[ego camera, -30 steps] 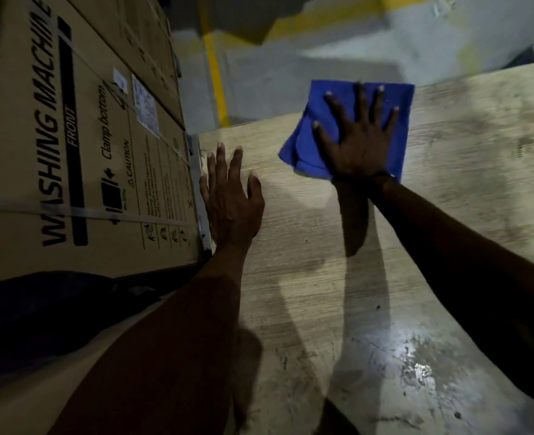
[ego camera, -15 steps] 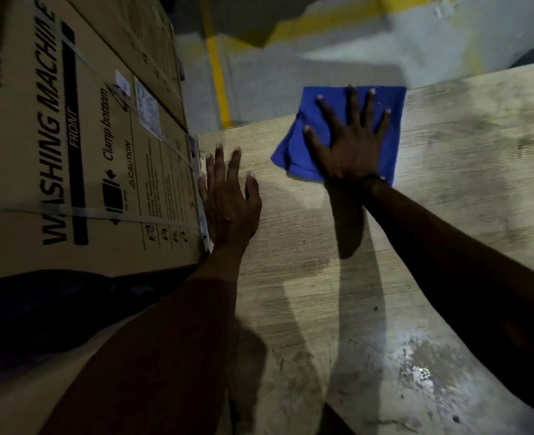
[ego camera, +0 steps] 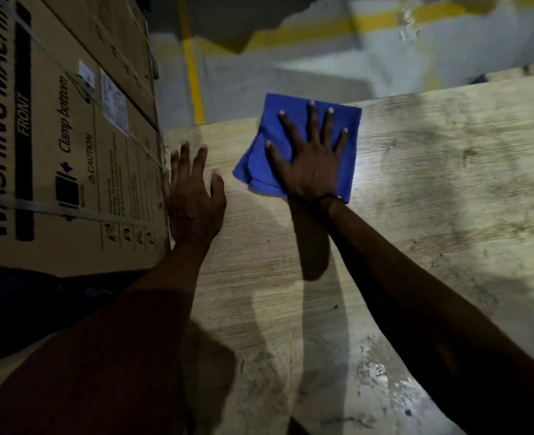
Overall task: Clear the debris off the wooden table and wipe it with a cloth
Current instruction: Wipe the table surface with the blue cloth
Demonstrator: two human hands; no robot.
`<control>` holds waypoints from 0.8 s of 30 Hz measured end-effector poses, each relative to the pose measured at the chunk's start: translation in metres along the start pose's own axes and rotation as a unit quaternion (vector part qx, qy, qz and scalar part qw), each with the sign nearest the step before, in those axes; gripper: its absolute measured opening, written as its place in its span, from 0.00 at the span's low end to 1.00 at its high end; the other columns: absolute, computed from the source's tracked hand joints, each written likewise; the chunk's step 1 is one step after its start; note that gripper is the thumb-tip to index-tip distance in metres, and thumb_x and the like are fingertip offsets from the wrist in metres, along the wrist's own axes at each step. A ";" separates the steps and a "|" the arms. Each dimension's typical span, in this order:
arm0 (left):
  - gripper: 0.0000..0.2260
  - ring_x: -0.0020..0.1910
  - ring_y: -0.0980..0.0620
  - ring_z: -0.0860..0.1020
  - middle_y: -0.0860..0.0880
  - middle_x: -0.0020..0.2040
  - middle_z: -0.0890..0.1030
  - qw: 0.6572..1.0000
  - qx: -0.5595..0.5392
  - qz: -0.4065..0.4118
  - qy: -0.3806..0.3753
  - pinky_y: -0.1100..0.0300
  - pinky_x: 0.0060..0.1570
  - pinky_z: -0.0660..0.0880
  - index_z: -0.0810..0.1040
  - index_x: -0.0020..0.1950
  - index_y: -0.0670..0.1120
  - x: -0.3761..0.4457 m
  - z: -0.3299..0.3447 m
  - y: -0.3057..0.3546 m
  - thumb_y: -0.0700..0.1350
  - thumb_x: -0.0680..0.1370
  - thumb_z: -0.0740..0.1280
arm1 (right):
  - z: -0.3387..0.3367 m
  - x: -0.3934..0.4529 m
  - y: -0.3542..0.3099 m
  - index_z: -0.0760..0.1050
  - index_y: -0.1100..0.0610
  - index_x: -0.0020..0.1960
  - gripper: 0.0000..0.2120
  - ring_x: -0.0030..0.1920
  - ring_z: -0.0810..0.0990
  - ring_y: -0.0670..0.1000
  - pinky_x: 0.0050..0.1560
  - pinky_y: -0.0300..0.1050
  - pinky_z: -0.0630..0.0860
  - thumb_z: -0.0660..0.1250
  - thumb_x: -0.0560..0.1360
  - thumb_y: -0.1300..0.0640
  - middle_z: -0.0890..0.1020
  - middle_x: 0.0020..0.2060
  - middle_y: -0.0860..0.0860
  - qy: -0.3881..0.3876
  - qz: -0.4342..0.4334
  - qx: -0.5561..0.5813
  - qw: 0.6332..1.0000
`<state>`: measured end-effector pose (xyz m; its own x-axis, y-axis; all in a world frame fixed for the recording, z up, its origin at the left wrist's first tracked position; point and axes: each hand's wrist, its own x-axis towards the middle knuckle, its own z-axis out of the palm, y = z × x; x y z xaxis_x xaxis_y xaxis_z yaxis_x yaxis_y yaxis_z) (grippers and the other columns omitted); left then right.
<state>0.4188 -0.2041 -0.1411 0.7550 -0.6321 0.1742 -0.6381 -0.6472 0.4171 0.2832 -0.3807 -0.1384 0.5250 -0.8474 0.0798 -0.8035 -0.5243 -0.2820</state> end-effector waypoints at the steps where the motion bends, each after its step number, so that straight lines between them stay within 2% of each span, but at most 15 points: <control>1: 0.24 0.84 0.46 0.59 0.48 0.84 0.62 1.000 0.000 0.002 0.005 0.47 0.80 0.54 0.69 0.81 0.52 0.000 0.001 0.000 0.52 0.84 0.62 | 0.001 -0.003 -0.005 0.59 0.38 0.83 0.33 0.85 0.48 0.65 0.80 0.72 0.44 0.53 0.80 0.28 0.53 0.86 0.55 -0.001 0.008 0.001 1.000; 3: 0.24 0.84 0.46 0.59 0.48 0.84 0.62 1.000 -0.009 0.007 0.011 0.47 0.80 0.55 0.69 0.81 0.51 0.000 0.002 -0.002 0.51 0.84 0.62 | 0.003 -0.025 -0.021 0.59 0.38 0.83 0.34 0.85 0.46 0.66 0.80 0.72 0.43 0.53 0.80 0.29 0.52 0.86 0.56 -0.005 -0.031 0.001 1.000; 7: 0.25 0.84 0.45 0.60 0.47 0.84 0.62 1.000 -0.008 0.022 0.017 0.45 0.80 0.55 0.69 0.82 0.51 -0.002 0.000 -0.004 0.51 0.84 0.62 | 0.005 -0.078 -0.035 0.58 0.38 0.84 0.34 0.85 0.42 0.62 0.80 0.71 0.42 0.55 0.81 0.29 0.49 0.86 0.53 -0.056 -0.181 0.015 0.982; 9: 0.24 0.84 0.45 0.59 0.47 0.84 0.62 1.000 -0.012 0.018 0.014 0.46 0.80 0.54 0.69 0.82 0.51 -0.003 -0.001 -0.002 0.51 0.84 0.62 | 0.003 -0.065 -0.021 0.60 0.37 0.83 0.33 0.86 0.45 0.61 0.81 0.71 0.44 0.56 0.80 0.28 0.52 0.86 0.50 -0.042 -0.169 0.025 0.984; 12: 0.24 0.84 0.46 0.59 0.48 0.84 0.63 1.000 -0.001 0.006 0.020 0.48 0.80 0.53 0.69 0.81 0.52 -0.003 0.001 -0.001 0.52 0.84 0.61 | -0.002 -0.020 0.002 0.61 0.36 0.82 0.33 0.85 0.48 0.62 0.81 0.71 0.47 0.56 0.79 0.27 0.54 0.86 0.51 -0.010 -0.090 -0.003 0.996; 15: 0.24 0.83 0.46 0.60 0.47 0.84 0.63 0.999 0.005 0.017 0.033 0.50 0.80 0.52 0.69 0.81 0.51 -0.002 0.004 -0.002 0.53 0.84 0.61 | 0.000 -0.006 0.001 0.60 0.37 0.83 0.34 0.85 0.47 0.64 0.80 0.72 0.44 0.55 0.79 0.27 0.53 0.86 0.54 -0.013 -0.028 -0.003 1.000; 17: 0.24 0.83 0.45 0.61 0.47 0.84 0.64 0.999 -0.016 0.018 0.034 0.50 0.81 0.52 0.70 0.81 0.50 -0.003 0.003 -0.004 0.52 0.85 0.61 | 0.001 -0.031 -0.016 0.59 0.37 0.83 0.35 0.85 0.46 0.64 0.80 0.72 0.43 0.55 0.79 0.27 0.52 0.86 0.54 -0.009 -0.063 -0.001 0.998; 21: 0.24 0.83 0.42 0.61 0.44 0.83 0.64 0.999 -0.021 0.032 0.034 0.48 0.81 0.53 0.70 0.81 0.48 -0.005 0.002 -0.005 0.52 0.85 0.60 | -0.004 -0.105 -0.022 0.59 0.36 0.83 0.34 0.86 0.42 0.59 0.81 0.70 0.43 0.58 0.80 0.28 0.50 0.86 0.50 -0.046 -0.185 0.021 0.981; 24: 0.24 0.83 0.42 0.60 0.45 0.83 0.64 1.000 -0.017 0.012 0.006 0.47 0.82 0.53 0.70 0.81 0.49 -0.001 0.000 -0.004 0.54 0.85 0.59 | -0.006 -0.091 -0.001 0.61 0.35 0.82 0.34 0.86 0.46 0.59 0.81 0.69 0.45 0.59 0.79 0.27 0.53 0.86 0.49 -0.029 -0.171 0.005 0.985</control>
<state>0.4206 -0.2005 -0.1435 0.7415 -0.6420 0.1949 -0.6505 -0.6168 0.4432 0.2345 -0.3032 -0.1398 0.7796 -0.6151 0.1173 -0.5744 -0.7771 -0.2573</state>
